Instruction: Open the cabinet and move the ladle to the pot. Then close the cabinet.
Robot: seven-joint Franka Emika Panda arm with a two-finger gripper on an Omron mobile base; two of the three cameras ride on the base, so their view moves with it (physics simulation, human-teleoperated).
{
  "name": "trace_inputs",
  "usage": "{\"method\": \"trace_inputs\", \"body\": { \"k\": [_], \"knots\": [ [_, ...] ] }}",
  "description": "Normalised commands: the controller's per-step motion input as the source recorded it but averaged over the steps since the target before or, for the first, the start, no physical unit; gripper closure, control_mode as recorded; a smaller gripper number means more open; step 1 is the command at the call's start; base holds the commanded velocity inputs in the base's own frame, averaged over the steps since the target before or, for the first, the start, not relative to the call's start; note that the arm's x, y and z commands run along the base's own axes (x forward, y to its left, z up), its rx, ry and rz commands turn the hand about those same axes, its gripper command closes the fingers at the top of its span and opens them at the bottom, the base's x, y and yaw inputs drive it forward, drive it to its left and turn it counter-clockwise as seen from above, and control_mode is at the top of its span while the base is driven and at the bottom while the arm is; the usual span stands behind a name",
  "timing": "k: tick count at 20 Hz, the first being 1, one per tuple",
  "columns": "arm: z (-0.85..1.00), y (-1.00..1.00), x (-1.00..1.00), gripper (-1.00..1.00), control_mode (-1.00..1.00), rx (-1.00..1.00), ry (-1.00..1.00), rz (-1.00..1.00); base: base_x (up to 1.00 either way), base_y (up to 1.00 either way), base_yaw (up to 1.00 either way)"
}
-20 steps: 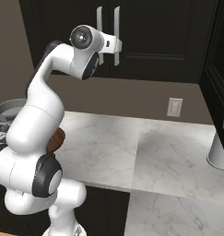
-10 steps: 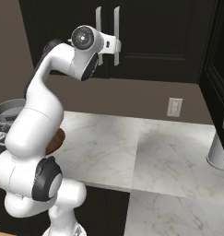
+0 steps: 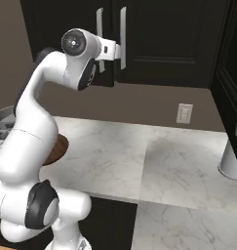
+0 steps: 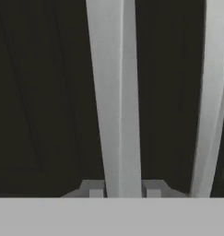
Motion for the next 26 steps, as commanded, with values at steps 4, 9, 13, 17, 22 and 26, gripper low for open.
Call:
{"method": "trace_inputs", "body": {
  "k": [4, 9, 13, 17, 22, 26],
  "knots": [
    [0.30, 0.28, -0.72, 1.00, -1.00, 0.00, 0.00, -0.13, 0.00, 0.00, 0.00],
    [0.31, 0.20, -0.81, 1.00, -1.00, 0.00, 0.00, -0.15, 0.00, 0.00, 0.00],
    [0.27, 0.11, -0.88, 1.00, -1.00, 0.00, 0.00, -0.14, 0.00, 0.00, 0.00],
    [0.17, 0.12, -0.86, 1.00, -1.00, 0.00, 0.00, -0.10, 0.00, 0.00, 0.00],
    [0.08, 0.16, -0.91, 1.00, -1.00, -0.01, -0.03, -0.08, 0.00, 0.00, 0.00],
    [0.02, 0.15, -0.89, 1.00, -1.00, -0.01, -0.04, -0.06, 0.00, 0.00, 0.00]
  ]
}}
